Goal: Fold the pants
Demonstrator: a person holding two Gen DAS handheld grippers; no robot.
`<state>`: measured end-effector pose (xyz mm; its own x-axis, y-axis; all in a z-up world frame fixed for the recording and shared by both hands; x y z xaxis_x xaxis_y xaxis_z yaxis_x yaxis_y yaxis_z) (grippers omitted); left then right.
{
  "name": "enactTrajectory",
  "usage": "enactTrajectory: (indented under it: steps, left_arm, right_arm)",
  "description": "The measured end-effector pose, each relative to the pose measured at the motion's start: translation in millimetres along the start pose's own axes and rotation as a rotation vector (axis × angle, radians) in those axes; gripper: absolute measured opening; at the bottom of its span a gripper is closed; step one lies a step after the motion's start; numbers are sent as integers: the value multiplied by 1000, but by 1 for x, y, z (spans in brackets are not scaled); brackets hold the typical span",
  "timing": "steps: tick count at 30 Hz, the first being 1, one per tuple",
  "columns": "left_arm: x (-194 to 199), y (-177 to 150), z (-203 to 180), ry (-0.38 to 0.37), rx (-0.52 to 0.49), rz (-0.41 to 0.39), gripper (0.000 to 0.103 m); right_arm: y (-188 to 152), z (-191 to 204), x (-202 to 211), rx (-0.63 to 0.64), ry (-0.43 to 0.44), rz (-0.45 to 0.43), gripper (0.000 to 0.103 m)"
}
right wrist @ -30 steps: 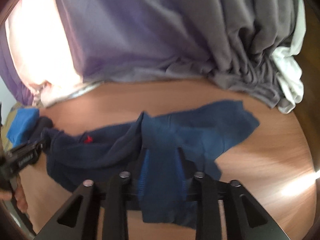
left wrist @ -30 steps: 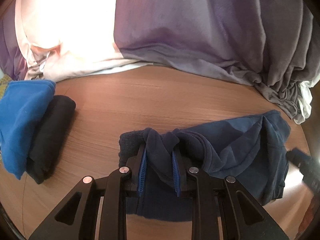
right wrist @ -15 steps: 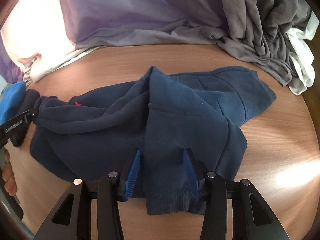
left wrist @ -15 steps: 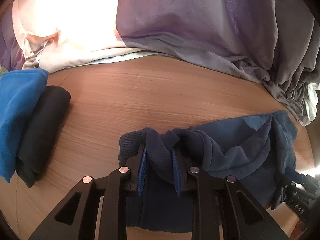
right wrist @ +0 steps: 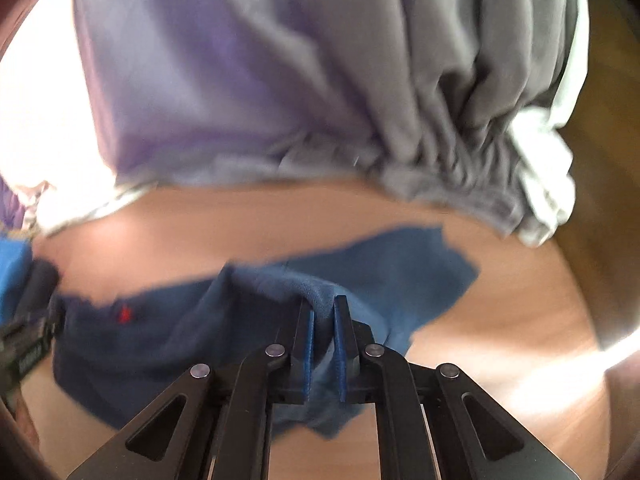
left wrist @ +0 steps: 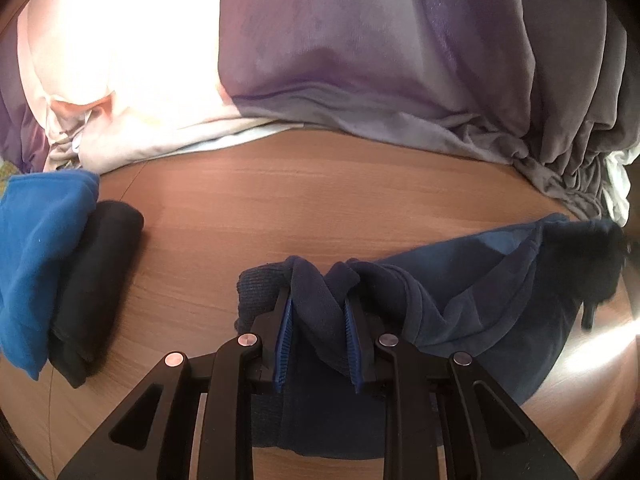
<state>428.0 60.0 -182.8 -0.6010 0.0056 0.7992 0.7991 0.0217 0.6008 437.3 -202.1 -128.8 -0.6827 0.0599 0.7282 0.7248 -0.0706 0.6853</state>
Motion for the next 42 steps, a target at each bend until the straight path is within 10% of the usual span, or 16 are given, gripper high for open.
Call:
enactTrajectory:
  steps: [12, 17, 21, 28, 42]
  left_arm:
    - [-23, 1, -3, 103, -52, 44, 30]
    - [-20, 8, 7, 214, -71, 45, 74]
    - [-7, 12, 13, 265, -122, 22, 81]
    - [28, 22, 12, 361, -215, -85, 89]
    - [32, 43, -62, -43, -474, -134, 88]
  right_arm:
    - [42, -24, -87, 121, -164, 78, 7]
    - [39, -36, -104, 114, -199, 122, 8]
    - [39, -39, -100, 150, -259, 113, 43]
    - [44, -46, -69, 172, -316, 63, 49]
    - [75, -22, -16, 364, -174, -44, 59]
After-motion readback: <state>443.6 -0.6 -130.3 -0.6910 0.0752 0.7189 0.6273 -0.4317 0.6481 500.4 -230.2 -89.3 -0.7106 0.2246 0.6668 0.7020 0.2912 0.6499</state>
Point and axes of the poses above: each gripper's, at about its wrist camera, not at the fingertips, and x roughly against the way its jaws point, z to its left, y to its top, the point moved 9 cm from there along -x, roughly the way its jaws point, and after that the axes turned 1 degree about -y, right-handed, at the moved point
